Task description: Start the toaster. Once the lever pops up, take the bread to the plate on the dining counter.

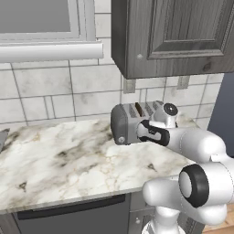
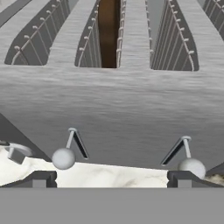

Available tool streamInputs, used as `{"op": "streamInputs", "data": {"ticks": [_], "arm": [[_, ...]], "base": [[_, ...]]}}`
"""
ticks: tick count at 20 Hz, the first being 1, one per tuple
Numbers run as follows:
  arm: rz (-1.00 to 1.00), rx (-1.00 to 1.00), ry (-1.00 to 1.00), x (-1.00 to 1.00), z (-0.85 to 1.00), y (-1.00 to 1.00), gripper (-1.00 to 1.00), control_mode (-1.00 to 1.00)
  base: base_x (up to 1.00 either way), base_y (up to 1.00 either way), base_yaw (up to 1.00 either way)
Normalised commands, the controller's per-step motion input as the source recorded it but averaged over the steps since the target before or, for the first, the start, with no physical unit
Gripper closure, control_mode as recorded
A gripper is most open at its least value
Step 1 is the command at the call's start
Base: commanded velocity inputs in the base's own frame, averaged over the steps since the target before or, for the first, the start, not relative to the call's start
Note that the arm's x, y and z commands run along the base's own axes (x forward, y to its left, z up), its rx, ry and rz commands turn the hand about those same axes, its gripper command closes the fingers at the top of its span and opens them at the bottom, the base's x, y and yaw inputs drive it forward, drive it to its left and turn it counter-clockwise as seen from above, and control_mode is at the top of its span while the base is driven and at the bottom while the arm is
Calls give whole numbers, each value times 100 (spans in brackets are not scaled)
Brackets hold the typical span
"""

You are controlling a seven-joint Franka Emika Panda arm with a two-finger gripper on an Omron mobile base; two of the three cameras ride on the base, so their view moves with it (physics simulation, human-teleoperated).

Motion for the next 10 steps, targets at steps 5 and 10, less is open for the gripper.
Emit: {"op": "streamInputs", "data": {"ticks": [5,10], "arm": [[0,0,0,0,-2,0,-100,-100],[0,0,0,3,0,0,-100,-100]], "base": [[0,0,0],[0,0,0]]}}
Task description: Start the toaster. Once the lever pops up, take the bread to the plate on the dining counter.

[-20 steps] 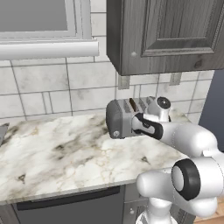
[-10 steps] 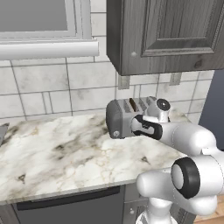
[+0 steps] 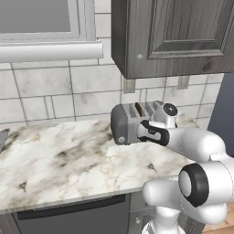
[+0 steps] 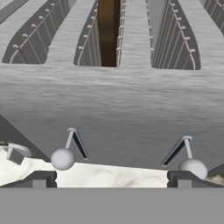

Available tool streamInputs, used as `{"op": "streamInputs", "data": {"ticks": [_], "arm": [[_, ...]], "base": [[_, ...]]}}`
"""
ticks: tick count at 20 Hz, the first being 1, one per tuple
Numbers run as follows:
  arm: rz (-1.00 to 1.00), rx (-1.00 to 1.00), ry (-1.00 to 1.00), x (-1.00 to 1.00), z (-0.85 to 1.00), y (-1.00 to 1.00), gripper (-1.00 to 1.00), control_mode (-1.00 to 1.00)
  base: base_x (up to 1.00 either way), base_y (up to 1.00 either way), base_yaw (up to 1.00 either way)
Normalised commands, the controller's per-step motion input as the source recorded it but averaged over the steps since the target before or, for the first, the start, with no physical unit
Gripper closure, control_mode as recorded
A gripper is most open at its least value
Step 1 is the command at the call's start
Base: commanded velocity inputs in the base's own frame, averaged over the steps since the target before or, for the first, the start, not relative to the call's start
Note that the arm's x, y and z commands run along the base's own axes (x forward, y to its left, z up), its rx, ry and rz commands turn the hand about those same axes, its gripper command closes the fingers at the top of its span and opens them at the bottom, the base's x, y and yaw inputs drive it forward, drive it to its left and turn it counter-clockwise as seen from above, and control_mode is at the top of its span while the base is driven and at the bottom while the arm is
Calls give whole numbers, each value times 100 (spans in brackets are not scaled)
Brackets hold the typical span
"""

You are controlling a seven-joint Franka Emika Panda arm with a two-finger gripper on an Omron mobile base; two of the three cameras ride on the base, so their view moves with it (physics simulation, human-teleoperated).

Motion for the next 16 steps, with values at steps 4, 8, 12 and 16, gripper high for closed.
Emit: {"op": "streamInputs", "data": {"ticks": [4,8,12,16], "arm": [[0,0,0,9,0,0,-100,-100],[0,0,0,10,0,0,-100,-100],[0,0,0,12,0,0,-100,-100],[0,0,0,10,0,0,-100,-100]], "base": [[0,0,0],[0,0,0],[0,0,0],[0,0,0]]}}
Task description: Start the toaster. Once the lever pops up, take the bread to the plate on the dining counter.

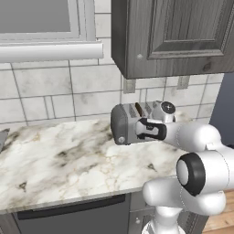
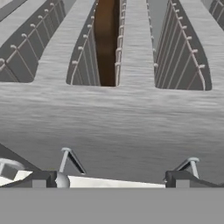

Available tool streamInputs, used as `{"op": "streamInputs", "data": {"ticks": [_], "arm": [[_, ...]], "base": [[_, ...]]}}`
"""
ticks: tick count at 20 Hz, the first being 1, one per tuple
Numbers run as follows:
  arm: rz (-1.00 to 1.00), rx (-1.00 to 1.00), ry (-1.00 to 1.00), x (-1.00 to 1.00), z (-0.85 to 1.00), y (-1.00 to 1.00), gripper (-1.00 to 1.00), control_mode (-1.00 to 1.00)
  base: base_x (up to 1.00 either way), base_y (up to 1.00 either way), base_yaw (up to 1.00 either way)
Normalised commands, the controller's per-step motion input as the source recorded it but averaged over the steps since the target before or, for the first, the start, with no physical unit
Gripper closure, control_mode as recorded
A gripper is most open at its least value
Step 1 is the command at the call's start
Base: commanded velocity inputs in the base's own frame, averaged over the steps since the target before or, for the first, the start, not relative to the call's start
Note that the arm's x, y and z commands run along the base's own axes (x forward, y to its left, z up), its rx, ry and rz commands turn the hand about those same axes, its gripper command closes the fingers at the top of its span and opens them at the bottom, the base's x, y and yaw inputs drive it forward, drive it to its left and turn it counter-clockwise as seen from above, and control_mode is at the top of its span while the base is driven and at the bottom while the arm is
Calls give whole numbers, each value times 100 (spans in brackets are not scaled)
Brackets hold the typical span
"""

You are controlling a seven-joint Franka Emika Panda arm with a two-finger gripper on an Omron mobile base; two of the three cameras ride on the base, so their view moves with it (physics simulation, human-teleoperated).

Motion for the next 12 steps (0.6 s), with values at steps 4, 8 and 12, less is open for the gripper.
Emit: {"op": "streamInputs", "data": {"ticks": [4,8,12], "arm": [[0,0,0,1,-2,0,-100,-100],[0,0,0,0,-10,0,-100,-100],[0,0,0,0,-18,0,-100,-100]], "base": [[0,0,0],[0,0,0],[0,0,0]]}}
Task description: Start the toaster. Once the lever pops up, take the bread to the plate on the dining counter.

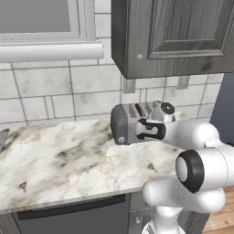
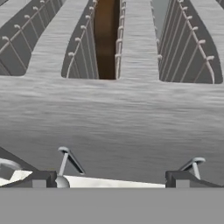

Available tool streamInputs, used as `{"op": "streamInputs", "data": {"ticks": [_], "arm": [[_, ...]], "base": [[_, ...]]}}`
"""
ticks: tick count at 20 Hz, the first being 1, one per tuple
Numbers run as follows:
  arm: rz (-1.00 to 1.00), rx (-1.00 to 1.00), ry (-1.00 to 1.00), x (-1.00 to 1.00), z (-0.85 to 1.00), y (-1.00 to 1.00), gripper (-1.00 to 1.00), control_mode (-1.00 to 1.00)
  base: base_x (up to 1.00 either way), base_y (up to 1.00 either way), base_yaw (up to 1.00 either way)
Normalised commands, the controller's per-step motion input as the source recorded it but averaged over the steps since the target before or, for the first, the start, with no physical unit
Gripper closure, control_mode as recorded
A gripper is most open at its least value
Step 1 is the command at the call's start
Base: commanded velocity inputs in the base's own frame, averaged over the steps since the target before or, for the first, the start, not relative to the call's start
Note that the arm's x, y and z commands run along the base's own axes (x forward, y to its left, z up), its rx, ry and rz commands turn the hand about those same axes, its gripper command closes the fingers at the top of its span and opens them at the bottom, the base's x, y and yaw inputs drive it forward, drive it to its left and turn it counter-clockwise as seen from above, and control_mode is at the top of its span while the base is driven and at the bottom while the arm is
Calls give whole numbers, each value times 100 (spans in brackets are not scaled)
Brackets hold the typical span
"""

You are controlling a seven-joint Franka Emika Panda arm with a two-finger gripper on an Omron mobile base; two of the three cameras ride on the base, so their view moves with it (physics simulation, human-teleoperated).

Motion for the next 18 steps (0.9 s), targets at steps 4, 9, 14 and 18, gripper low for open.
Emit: {"op": "streamInputs", "data": {"ticks": [4,9,14,18], "arm": [[0,0,0,0,-17,0,-100,-100],[0,0,0,0,-13,0,-100,-100],[0,0,0,0,-11,0,-100,-100],[0,0,0,0,-12,0,-100,-100]], "base": [[0,0,0],[0,0,0],[0,0,0],[0,0,0]]}}
